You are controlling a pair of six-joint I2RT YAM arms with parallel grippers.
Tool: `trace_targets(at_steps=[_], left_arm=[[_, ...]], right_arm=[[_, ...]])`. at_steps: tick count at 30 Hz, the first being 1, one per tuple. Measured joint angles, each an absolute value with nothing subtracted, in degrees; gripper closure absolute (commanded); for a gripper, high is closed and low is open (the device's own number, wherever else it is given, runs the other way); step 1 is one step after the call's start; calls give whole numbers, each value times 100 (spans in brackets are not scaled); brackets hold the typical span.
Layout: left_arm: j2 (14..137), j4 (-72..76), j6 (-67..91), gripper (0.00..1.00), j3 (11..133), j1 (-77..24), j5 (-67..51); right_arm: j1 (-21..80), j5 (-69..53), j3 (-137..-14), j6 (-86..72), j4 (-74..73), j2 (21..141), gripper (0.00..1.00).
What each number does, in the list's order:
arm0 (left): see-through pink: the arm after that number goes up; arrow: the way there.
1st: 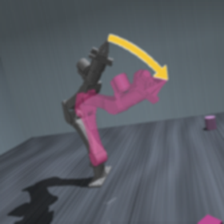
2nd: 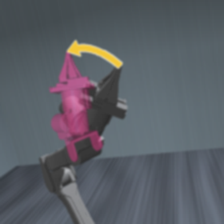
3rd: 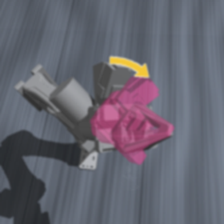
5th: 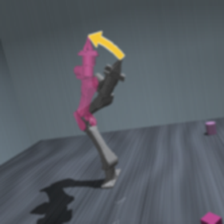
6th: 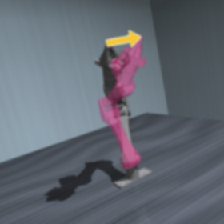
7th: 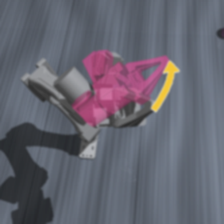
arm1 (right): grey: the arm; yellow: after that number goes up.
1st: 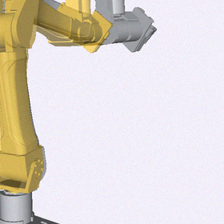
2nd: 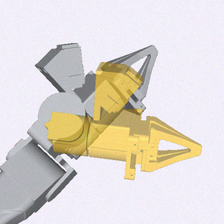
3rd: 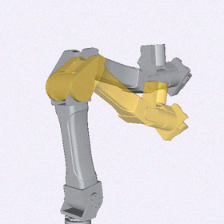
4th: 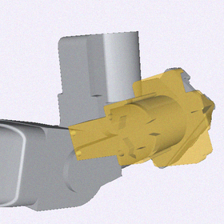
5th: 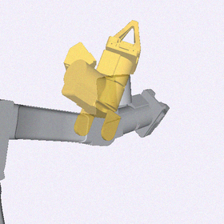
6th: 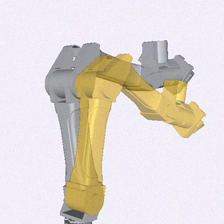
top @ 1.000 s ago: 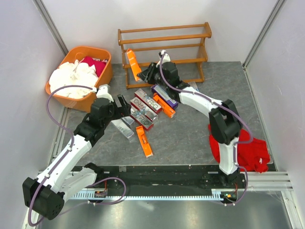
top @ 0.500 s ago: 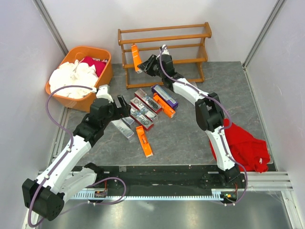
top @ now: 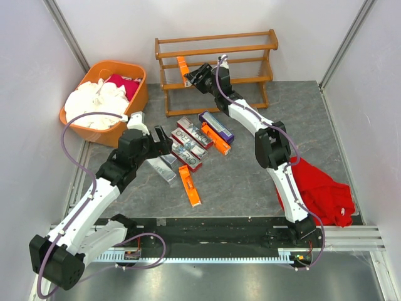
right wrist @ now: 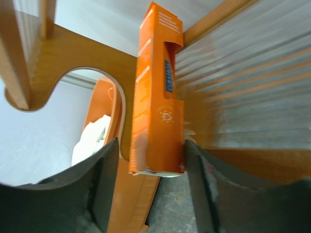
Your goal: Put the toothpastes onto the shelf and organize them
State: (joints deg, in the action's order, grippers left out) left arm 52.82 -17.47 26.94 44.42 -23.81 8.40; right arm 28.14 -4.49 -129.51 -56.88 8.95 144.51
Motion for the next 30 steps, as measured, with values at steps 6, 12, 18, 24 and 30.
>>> trace_targets(at_steps=[6, 12, 18, 24, 30], left_arm=[[5315, -1747, 2692, 0, 4442, -2381, 794], [5354, -1747, 2692, 0, 4442, -2381, 762], [5356, -1745, 2692, 0, 4442, -2381, 698], [5367, -1660, 2696, 0, 4386, -2375, 491], [5535, -1551, 2755, 0, 4272, -2357, 248]], right_arm=[[2790, -447, -12682, -5734, 1286, 14344, 11], [2786, -333, -11507, -5509, 1382, 13509, 2], [2783, -165, -9795, -5151, 1428, 12398, 2], [2821, -99, -8018, -4484, 1313, 10980, 2], [3269, 242, -6528, -3638, 934, 9415, 2]])
